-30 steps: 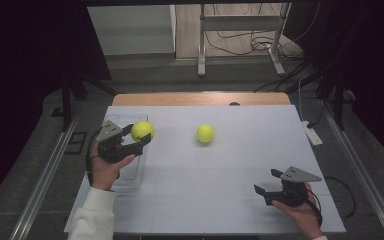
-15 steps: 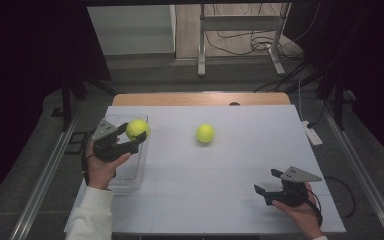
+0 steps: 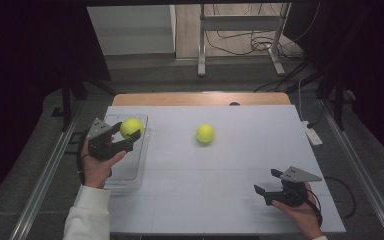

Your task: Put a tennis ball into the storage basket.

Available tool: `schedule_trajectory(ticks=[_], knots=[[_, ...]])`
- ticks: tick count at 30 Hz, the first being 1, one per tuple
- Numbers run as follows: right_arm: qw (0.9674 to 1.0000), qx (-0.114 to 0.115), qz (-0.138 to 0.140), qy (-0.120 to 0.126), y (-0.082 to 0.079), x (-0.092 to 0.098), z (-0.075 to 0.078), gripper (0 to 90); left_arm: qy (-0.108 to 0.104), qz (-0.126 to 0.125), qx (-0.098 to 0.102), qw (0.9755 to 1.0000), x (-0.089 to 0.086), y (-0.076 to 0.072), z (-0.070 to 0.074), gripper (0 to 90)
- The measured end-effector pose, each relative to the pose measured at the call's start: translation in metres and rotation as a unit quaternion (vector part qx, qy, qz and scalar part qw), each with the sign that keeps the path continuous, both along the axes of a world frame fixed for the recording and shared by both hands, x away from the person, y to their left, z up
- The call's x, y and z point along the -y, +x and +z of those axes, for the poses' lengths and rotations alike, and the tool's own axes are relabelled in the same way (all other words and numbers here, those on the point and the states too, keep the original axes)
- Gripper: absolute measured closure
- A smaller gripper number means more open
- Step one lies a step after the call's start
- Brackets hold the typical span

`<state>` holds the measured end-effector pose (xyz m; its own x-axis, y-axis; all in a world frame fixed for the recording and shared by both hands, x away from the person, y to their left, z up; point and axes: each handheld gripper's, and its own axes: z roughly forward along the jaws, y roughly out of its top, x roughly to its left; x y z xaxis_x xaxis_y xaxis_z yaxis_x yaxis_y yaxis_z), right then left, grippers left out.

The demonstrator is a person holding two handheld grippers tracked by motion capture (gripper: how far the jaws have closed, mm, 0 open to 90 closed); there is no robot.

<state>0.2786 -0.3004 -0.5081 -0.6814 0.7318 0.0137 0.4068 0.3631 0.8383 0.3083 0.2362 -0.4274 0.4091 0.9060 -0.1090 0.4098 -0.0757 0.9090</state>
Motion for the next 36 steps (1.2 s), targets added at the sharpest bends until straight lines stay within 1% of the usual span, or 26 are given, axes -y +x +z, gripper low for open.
schedule_trajectory(ticks=[15, 18, 22, 23, 25, 26, 27, 29, 32, 36], knots=[[1.0, -0.001, 0.0, 0.003, 0.0, 0.0, 0.0, 12.9, 0.0, 0.02, -0.005, 0.9998, -0.011, 0.002, -0.003, 27.8], [1.0, -0.001, -0.002, 0.005, 0.0, 0.001, 0.0, 12.9, 0.001, 0.026, -0.008, 0.9996, -0.013, 0.004, -0.002, 27.8], [1.0, -0.001, -0.003, 0.007, 0.0, 0.002, 0.0, 12.9, -0.003, 0.037, -0.009, 0.9993, -0.017, 0.007, 0.001, 27.8], [1.0, 0.0, -0.003, 0.008, 0.001, 0.002, 0.0, 12.9, -0.002, 0.038, -0.01, 0.9992, -0.018, 0.008, 0.001, 27.8], [1.0, -0.001, -0.003, 0.009, 0.0, 0.002, 0.0, 12.9, 0.01, 0.044, -0.018, 0.9988, -0.02, 0.012, 0.003, 27.8], [1.0, -0.001, -0.003, 0.009, 0.0, 0.002, 0.0, 12.9, 0.01, 0.044, -0.018, 0.9988, -0.02, 0.012, 0.003, 27.8], [0.9999, -0.001, -0.002, 0.01, 0.0, 0.002, 0.0, 12.9, 0.011, 0.048, -0.023, 0.9985, -0.022, 0.014, 0.003, 27.8], [1.0, 0.0, -0.001, 0.01, 0.0, 0.001, 0.001, 12.9, 0.01, 0.053, -0.027, 0.9982, -0.024, 0.018, 0.005, 27.8], [1.0, 0.0, -0.001, 0.01, 0.0, 0.001, 0.001, 12.9, 0.016, 0.058, -0.035, 0.9976, -0.027, 0.022, 0.005, 27.8], [1.0, 0.0, -0.002, 0.009, 0.0, 0.001, 0.001, 12.8, 0.019, 0.065, -0.044, 0.9968, -0.029, 0.028, 0.004, 27.8]])
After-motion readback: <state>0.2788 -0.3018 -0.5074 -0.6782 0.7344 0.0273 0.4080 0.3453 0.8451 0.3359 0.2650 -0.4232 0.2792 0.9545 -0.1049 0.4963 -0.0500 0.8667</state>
